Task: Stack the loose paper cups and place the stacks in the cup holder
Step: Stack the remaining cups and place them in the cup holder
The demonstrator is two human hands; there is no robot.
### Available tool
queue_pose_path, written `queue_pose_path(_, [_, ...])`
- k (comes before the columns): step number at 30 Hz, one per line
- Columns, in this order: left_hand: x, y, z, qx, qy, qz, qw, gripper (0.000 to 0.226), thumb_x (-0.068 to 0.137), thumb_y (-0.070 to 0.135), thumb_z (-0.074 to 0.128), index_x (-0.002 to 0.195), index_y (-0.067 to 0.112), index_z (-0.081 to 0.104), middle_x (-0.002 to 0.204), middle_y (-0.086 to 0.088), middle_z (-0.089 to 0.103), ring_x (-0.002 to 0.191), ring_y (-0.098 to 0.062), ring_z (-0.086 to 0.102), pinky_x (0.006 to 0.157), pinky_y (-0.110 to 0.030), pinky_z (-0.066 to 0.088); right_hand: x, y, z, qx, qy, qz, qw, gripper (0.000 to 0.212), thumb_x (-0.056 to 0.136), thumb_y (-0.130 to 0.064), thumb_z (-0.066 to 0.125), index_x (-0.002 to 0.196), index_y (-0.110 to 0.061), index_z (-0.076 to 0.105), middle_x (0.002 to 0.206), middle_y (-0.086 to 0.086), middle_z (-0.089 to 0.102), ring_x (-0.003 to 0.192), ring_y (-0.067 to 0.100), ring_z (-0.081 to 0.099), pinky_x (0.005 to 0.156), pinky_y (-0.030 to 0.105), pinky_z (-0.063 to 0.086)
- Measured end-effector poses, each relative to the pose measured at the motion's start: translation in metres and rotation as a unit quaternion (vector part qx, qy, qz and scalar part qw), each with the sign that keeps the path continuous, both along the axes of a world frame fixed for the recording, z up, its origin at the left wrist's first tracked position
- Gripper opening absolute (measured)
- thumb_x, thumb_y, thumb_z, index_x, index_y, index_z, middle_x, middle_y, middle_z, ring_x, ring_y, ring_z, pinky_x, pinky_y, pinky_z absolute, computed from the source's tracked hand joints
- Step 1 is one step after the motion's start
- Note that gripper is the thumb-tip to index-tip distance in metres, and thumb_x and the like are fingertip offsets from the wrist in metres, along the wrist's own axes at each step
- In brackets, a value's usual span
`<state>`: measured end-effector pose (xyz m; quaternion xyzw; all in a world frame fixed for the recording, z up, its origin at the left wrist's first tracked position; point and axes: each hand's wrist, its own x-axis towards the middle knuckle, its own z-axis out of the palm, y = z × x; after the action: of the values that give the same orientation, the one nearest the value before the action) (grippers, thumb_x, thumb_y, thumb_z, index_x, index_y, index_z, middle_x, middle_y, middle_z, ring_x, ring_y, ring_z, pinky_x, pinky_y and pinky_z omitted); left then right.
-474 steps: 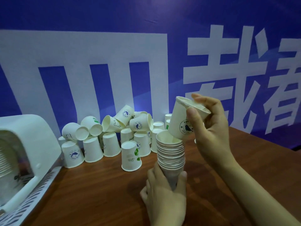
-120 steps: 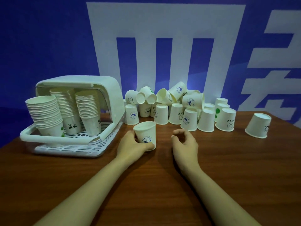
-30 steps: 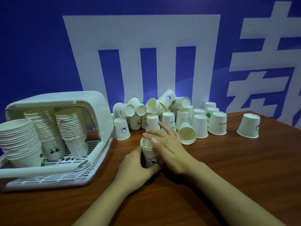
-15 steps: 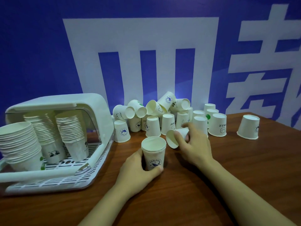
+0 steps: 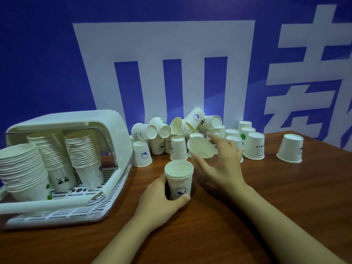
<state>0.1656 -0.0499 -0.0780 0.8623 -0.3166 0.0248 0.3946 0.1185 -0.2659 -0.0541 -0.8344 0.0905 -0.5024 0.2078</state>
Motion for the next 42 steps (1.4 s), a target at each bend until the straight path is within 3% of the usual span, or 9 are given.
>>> queue_pose_path(3, [-0.001, -0.001, 0.002, 0.003, -0.007, 0.003, 1.0, 0.058, 0.069, 0.07, 0.075, 0.12, 0.054, 0.05, 0.116, 0.027, 0.064, 0.105, 0.003, 0.06, 0.091, -0.033, 0.055, -0.009, 0.018, 0.029, 0.076, -0.131, 0.091, 0.984, 0.066, 0.079, -0.053, 0.076, 0.135, -0.03, 0.051, 0.112, -0.012, 0.063, 0.103, 0.008, 0.059, 0.093, 0.02, 0.036])
queue_pose_path(6, [-0.001, 0.0, 0.002, 0.014, -0.006, -0.001, 1.0, 0.056, 0.073, 0.067, 0.079, 0.119, 0.056, 0.048, 0.115, 0.026, 0.063, 0.106, -0.001, 0.06, 0.092, -0.035, 0.055, -0.019, 0.034, 0.049, 0.152, -0.159, 0.152, 0.963, 0.051, 0.082, -0.047, 0.077, 0.123, -0.032, 0.051, 0.111, -0.01, 0.066, 0.105, 0.0, 0.062, 0.087, 0.014, 0.045])
queue_pose_path(12, [-0.003, -0.002, 0.004, 0.019, -0.014, -0.004, 1.0, 0.066, 0.067, 0.072, 0.073, 0.126, 0.052, 0.052, 0.121, 0.021, 0.067, 0.112, -0.007, 0.063, 0.096, -0.04, 0.054, -0.015, 0.042, 0.038, 0.136, -0.04, 0.167, 0.976, 0.052, 0.079, -0.06, 0.071, 0.12, -0.027, 0.064, 0.109, -0.016, 0.07, 0.107, 0.004, 0.065, 0.091, 0.023, 0.05])
queue_pose_path(18, [-0.004, -0.001, 0.007, 0.023, -0.011, -0.011, 1.0, 0.064, 0.074, 0.065, 0.078, 0.13, 0.049, 0.051, 0.115, 0.024, 0.065, 0.108, -0.002, 0.061, 0.093, -0.035, 0.055, -0.015, 0.039, 0.035, 0.068, -0.064, 0.148, 0.985, 0.046, 0.081, -0.056, 0.066, 0.111, -0.023, 0.073, 0.11, -0.018, 0.069, 0.107, 0.003, 0.062, 0.094, 0.033, 0.049])
queue_pose_path(23, [-0.004, 0.0, 0.004, 0.006, -0.007, -0.015, 1.0, 0.058, 0.071, 0.071, 0.073, 0.121, 0.05, 0.053, 0.109, 0.021, 0.07, 0.102, -0.003, 0.065, 0.088, -0.039, 0.057, -0.015, 0.043, 0.028, 0.001, 0.053, 0.171, 0.984, 0.069, 0.081, -0.065, 0.059, 0.14, -0.031, 0.053, 0.121, -0.014, 0.061, 0.116, 0.015, 0.055, 0.1, 0.051, 0.044])
queue_pose_path(29, [-0.006, 0.0, 0.005, 0.004, 0.002, -0.008, 1.0, 0.05, 0.069, 0.068, 0.072, 0.113, 0.052, 0.053, 0.101, 0.023, 0.069, 0.097, -0.001, 0.064, 0.086, -0.037, 0.057, -0.014, 0.053, 0.018, -0.061, 0.251, 0.134, 0.957, 0.086, 0.087, -0.074, 0.011, 0.153, -0.029, 0.044, 0.148, -0.009, 0.049, 0.139, 0.012, 0.036, 0.109, 0.042, 0.027])
queue_pose_path(35, [-0.005, -0.002, 0.004, 0.003, 0.004, 0.002, 1.0, 0.061, 0.065, 0.074, 0.07, 0.119, 0.051, 0.053, 0.112, 0.021, 0.068, 0.104, -0.003, 0.063, 0.089, -0.037, 0.056, -0.01, 0.047, 0.011, -0.005, 0.237, 0.189, 0.953, 0.076, 0.093, -0.067, 0.012, 0.141, -0.027, 0.055, 0.14, -0.011, 0.053, 0.135, 0.009, 0.04, 0.111, 0.045, 0.031])
queue_pose_path(39, [-0.004, -0.001, 0.003, 0.015, -0.006, 0.005, 1.0, 0.056, 0.072, 0.071, 0.074, 0.12, 0.052, 0.052, 0.114, 0.023, 0.066, 0.105, 0.0, 0.061, 0.09, -0.034, 0.055, -0.008, -0.003, -0.002, 0.06, 0.112, 0.067, 0.99, 0.06, 0.099, -0.059, 0.029, 0.139, -0.024, 0.057, 0.14, -0.006, 0.057, 0.135, 0.017, 0.048, 0.111, 0.053, 0.037])
queue_pose_path(42, [-0.004, 0.0, 0.003, 0.016, -0.001, 0.002, 1.0, 0.049, 0.074, 0.068, 0.076, 0.112, 0.056, 0.048, 0.111, 0.026, 0.065, 0.102, 0.003, 0.06, 0.089, -0.031, 0.055, -0.011, -0.047, -0.001, 0.053, 0.178, -0.062, 0.981, 0.069, 0.101, -0.063, 0.029, 0.162, -0.031, 0.026, 0.17, -0.009, 0.021, 0.159, 0.017, 0.011, 0.121, 0.058, 0.017])
